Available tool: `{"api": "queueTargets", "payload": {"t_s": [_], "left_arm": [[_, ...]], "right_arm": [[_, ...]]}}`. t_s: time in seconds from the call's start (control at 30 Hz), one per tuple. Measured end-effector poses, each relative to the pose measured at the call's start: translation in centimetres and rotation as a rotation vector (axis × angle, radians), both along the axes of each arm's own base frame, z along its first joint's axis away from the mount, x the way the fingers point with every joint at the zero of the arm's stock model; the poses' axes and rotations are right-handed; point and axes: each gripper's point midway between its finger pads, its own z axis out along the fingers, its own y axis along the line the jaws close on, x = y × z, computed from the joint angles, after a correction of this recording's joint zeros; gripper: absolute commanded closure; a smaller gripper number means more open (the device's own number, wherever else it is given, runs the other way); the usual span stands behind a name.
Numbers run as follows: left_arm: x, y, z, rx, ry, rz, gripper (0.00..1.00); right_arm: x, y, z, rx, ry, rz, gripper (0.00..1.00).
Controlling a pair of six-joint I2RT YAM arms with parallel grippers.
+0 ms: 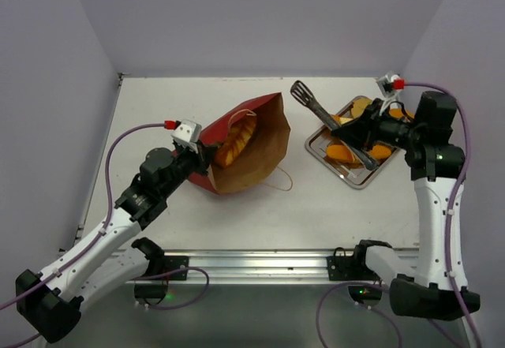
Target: Take the fake bread out of the paper bag
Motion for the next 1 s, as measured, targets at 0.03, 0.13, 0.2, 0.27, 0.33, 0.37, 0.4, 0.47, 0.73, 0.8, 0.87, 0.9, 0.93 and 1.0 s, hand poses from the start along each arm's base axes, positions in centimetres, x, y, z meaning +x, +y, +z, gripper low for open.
{"api": "queueTargets", "payload": {"t_s": [0.03, 0.13, 0.2, 0.27, 0.33, 0.37, 0.4, 0.47, 0.73, 0.8, 0.87, 0.9, 0.93, 1.0], "left_arm": [[0.0, -0.1, 0.0, -0.001, -0.001, -0.002, 1.00], [0.1, -0.2, 0.1, -0.004, -0.004, -0.003, 1.00], [0.2, -0.2, 0.1, -0.005, -0.006, -0.004, 1.00], [0.2, -0.2, 0.0, -0.003, -0.003, -0.004, 1.00], [0.3, -0.3, -0.1, -0.001, 0.000, -0.005, 1.00], [0.3, -0.3, -0.2, 0.000, 0.001, -0.005, 1.00], [0.3, -0.3, -0.2, 0.001, 0.002, -0.005, 1.00], [0.4, -0.4, -0.2, -0.001, 0.000, -0.010, 1.00], [0.3, -1.2, -0.6, 0.006, 0.005, -0.051, 1.00], [0.4, -1.2, -0.5, 0.006, 0.002, -0.051, 1.00], [0.4, -1.2, -0.5, 0.006, 0.002, -0.050, 1.00], [0.4, -1.2, -0.5, 0.006, 0.002, -0.050, 1.00], [0.4, -1.2, -0.5, 0.006, 0.002, -0.051, 1.00], [0.4, -1.3, -0.6, 0.006, 0.002, -0.052, 1.00]], "right_arm": [[0.1, 0.7, -0.3, -0.017, 0.003, 0.020, 0.76], [0.5, 3.0, -2.3, -0.084, 0.048, 0.084, 0.76], [0.4, 4.7, -3.8, -0.150, 0.068, 0.127, 0.77], [0.0, 6.3, -5.1, -0.224, 0.072, 0.167, 0.77], [-0.5, 7.2, -5.9, -0.283, 0.066, 0.189, 0.77], [-0.6, 7.5, -6.2, -0.310, 0.058, 0.197, 0.77], [-0.6, 7.7, -6.3, -0.339, 0.049, 0.196, 0.77], [-0.5, 8.0, -6.4, -0.392, 0.024, 0.192, 0.78], [-0.5, 10.2, -8.8, -0.625, -0.045, 0.236, 0.80], [-0.3, 10.2, -9.3, -0.667, -0.050, 0.234, 0.80], [-0.1, 9.8, -9.4, -0.696, -0.062, 0.221, 0.80], [0.0, 9.7, -9.4, -0.705, -0.070, 0.216, 0.80], [0.1, 9.5, -9.3, -0.716, -0.079, 0.207, 0.80], [0.4, 9.2, -9.3, -0.742, -0.096, 0.192, 0.80]]}}
